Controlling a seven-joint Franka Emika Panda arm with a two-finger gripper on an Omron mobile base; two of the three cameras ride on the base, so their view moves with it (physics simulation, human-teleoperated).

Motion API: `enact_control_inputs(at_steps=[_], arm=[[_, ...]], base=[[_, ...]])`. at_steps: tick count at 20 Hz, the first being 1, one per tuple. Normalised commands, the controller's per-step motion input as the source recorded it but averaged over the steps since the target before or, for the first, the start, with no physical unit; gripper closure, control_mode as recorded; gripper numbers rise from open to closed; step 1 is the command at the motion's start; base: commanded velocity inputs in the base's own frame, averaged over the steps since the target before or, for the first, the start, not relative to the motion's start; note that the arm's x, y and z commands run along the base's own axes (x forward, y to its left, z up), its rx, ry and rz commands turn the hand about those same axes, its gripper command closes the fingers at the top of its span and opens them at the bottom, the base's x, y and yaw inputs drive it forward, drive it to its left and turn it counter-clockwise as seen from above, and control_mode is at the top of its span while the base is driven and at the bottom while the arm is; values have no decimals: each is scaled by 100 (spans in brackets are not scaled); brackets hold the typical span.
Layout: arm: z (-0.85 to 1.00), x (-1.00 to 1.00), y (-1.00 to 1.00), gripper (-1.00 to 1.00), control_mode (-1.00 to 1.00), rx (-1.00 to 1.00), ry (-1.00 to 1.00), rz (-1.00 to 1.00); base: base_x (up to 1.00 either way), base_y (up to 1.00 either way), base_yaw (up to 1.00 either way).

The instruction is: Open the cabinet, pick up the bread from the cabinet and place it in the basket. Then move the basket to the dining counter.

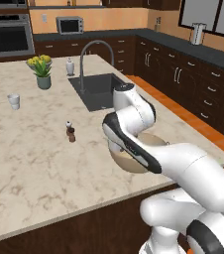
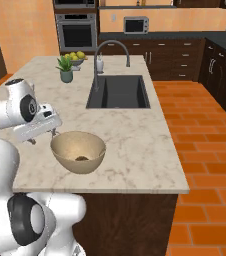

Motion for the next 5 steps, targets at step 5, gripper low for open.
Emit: enact_control_inputs(at_steps=[5], arm=[[15, -1, 0, -100, -100, 1, 47, 0]], base=[[0, 0, 0]])
